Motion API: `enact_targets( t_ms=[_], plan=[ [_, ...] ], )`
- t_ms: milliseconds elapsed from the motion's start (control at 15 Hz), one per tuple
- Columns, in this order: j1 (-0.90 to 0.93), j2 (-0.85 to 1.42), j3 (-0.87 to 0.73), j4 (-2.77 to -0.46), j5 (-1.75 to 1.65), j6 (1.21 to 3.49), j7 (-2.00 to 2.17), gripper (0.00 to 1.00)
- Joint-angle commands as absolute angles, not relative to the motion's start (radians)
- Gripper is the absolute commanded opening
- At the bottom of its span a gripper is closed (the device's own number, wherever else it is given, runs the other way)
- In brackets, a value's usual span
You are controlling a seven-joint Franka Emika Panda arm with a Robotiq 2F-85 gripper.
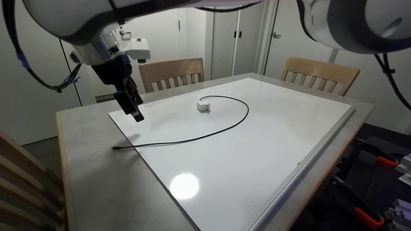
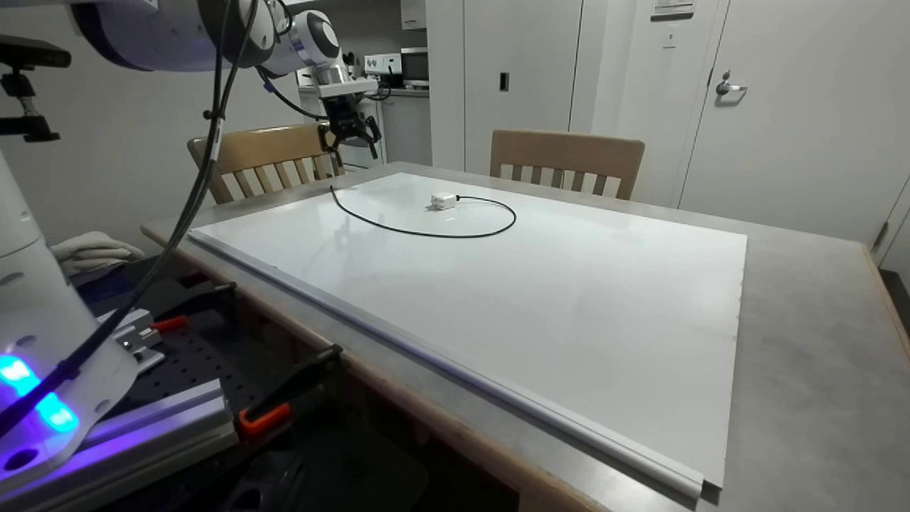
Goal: Put the cable in a circle
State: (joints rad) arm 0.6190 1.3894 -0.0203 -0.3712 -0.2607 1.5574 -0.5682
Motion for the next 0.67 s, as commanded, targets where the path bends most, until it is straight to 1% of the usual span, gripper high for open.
enact_targets(
  t_ms=[0, 267, 600],
  plan=[
    [0.624, 1.414, -0.026, -0.355, -0.253, 1.720, -0.439, 1.00],
    [0.622, 1.425, -0.024, -0.354, -0.240, 1.918, -0.308, 1.00],
    [0.602, 1.460, 0.024, -0.355, -0.196, 2.203, -0.377, 1.00]
  ],
)
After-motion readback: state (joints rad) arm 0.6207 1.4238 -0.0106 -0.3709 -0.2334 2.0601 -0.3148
